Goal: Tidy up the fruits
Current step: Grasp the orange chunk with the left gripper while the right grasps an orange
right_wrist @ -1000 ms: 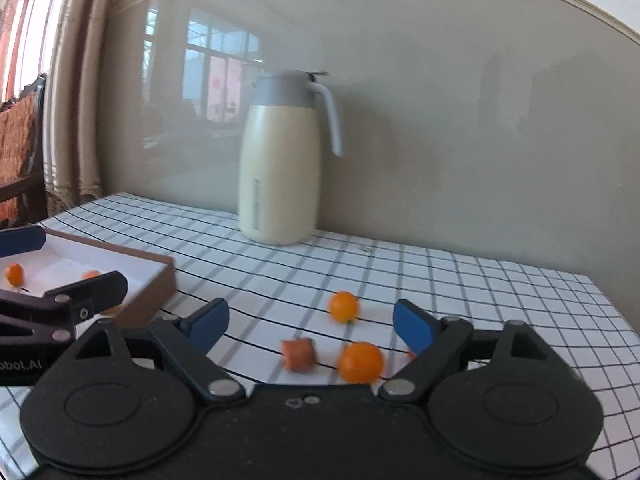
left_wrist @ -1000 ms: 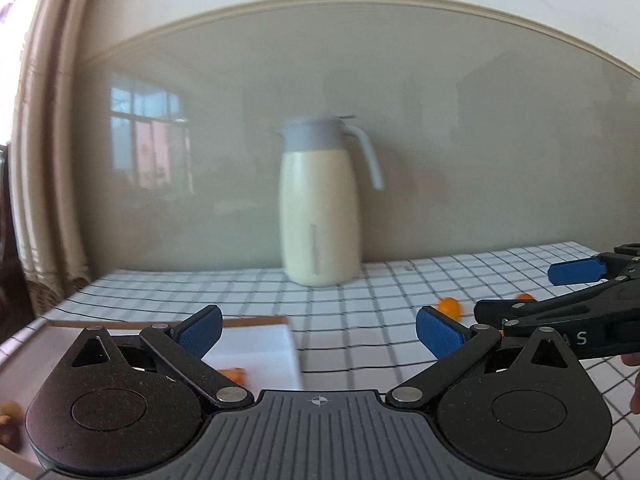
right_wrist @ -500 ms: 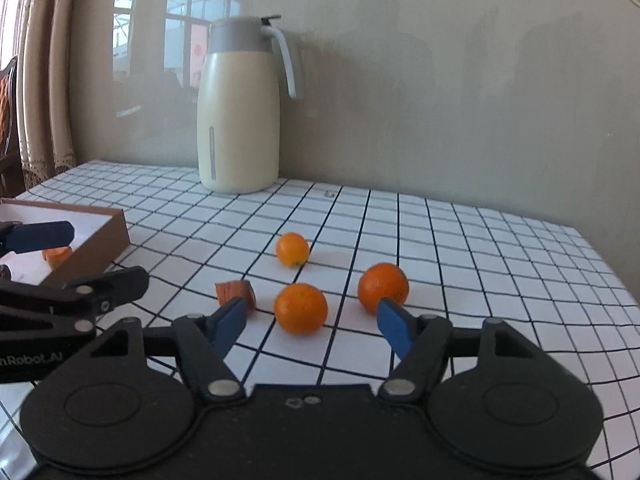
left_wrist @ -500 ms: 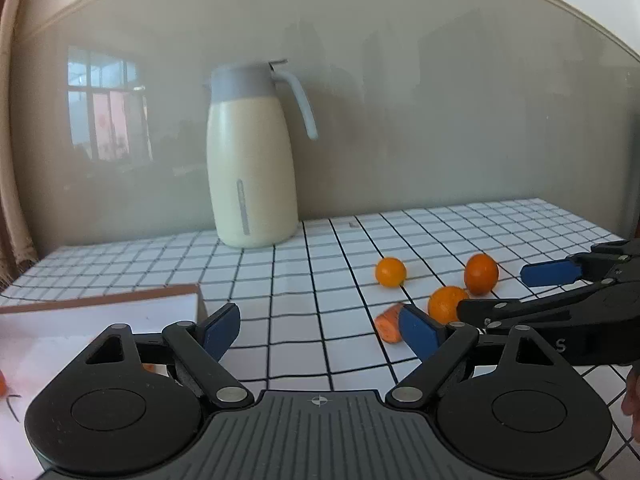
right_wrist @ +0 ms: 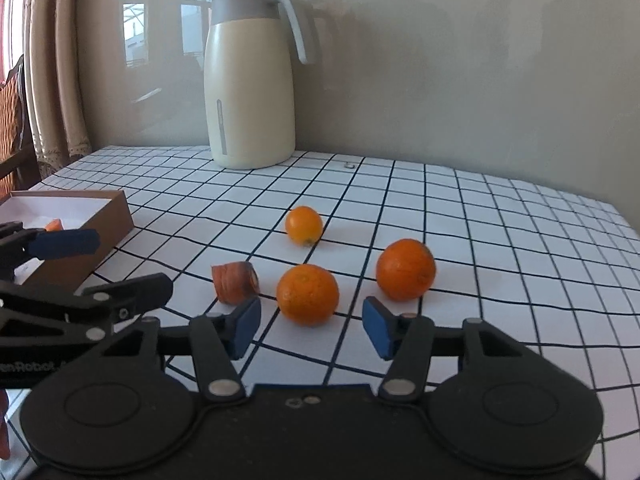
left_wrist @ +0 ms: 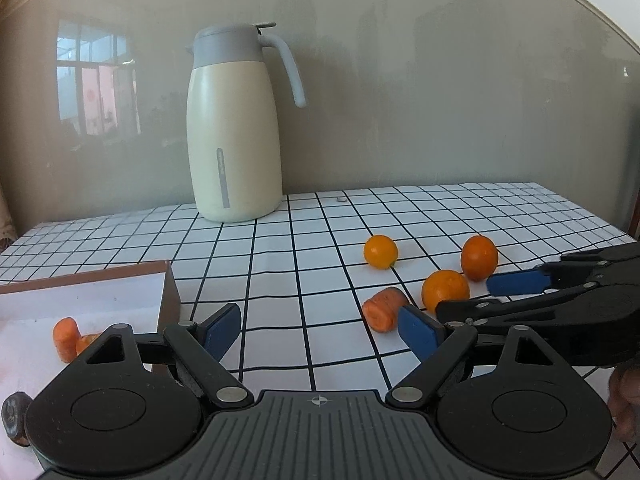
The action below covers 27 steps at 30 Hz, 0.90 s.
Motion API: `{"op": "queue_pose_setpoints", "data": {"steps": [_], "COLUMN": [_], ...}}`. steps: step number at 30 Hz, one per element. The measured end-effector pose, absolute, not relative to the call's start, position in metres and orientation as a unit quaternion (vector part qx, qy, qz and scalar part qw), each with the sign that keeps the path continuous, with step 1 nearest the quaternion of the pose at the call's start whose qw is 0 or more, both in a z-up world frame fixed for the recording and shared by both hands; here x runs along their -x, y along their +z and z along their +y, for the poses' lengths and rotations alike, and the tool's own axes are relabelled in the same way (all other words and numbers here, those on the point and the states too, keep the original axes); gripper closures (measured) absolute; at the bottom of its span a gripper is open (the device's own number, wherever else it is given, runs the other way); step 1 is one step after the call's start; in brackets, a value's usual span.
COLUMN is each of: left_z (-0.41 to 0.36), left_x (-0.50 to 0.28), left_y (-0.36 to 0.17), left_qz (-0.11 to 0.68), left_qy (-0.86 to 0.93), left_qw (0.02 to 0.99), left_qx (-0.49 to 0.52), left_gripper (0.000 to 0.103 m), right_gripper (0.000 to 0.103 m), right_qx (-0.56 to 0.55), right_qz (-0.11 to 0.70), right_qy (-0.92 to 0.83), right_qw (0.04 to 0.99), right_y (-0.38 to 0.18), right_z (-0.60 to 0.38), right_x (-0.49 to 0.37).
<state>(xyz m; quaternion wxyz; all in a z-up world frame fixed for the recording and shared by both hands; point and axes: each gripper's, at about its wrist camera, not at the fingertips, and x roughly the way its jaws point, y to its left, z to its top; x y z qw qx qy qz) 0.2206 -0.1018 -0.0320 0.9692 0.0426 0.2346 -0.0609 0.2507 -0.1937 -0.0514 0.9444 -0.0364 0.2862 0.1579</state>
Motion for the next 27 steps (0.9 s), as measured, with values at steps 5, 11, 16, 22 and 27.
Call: {"op": "queue_pose_setpoints", "data": {"steps": [5,11,16,22,27], "left_z": [-0.100,-0.102,-0.113,-0.132,-0.136], "left_x": [-0.227,-0.235,-0.242,-0.254,-0.267], "left_y": [-0.033,-0.037,-0.042,-0.048,-0.053], "left_qz": [0.236,0.241,0.249,0.269,0.296], "left_qy": [-0.059,-0.062,-0.077,-0.088,-0.095], "left_qw": [0.969,0.968,0.965,0.958,0.950], "left_qx": [-0.037,-0.031,-0.034,-0.042,-0.032], "left_gripper": [0.017,0.017,0.017,0.024,0.035], "right_gripper": [0.068,0.074,0.074,0.073,0.069], "right_qx": [0.030,0.024,0.038,0.029,0.022], "right_qz": [0.295,0.295,0.296,0.303,0.304], "right_qy": [0.150,0.142,0.129,0.116,0.111], "right_qw": [0.943,0.944,0.946,0.945,0.946], "right_y": [-0.059,-0.059,-0.059,-0.061,-0.061], "right_z": [-0.187,-0.192,-0.202,-0.217,-0.220], "right_x": [-0.260,-0.262,-0.253,-0.253,-0.254]}}
